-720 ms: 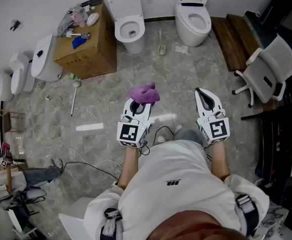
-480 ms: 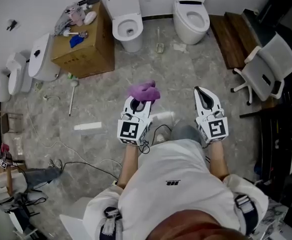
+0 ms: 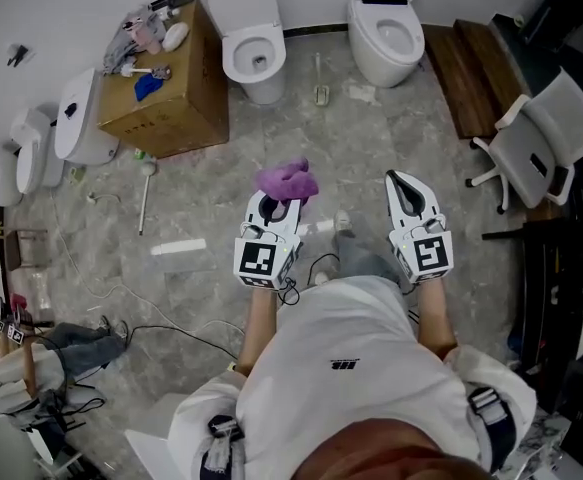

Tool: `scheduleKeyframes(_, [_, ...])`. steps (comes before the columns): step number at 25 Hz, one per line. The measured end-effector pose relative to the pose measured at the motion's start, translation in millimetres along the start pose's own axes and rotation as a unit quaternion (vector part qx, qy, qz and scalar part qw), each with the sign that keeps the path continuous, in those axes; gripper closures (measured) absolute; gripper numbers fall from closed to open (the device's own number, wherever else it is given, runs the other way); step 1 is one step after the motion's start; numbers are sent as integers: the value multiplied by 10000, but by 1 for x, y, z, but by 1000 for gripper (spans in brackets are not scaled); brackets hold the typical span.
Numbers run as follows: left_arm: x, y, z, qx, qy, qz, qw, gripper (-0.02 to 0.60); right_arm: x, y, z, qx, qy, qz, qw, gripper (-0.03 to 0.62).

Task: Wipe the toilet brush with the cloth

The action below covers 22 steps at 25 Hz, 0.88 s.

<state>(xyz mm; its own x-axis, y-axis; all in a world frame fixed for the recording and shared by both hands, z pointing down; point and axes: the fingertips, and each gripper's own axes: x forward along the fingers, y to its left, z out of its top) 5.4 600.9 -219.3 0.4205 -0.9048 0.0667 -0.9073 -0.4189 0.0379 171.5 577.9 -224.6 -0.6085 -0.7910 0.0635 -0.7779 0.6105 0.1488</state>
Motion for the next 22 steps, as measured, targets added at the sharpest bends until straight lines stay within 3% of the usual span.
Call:
scheduleKeyframes(14, [156, 42, 14, 166, 178, 358, 9991, 509, 122, -126, -15, 159, 35, 404, 9991, 599])
scheduleKeyframes(22, [204, 62, 14, 211, 241, 515, 9982, 509, 165, -160, -22, 191, 2, 522, 9985, 597])
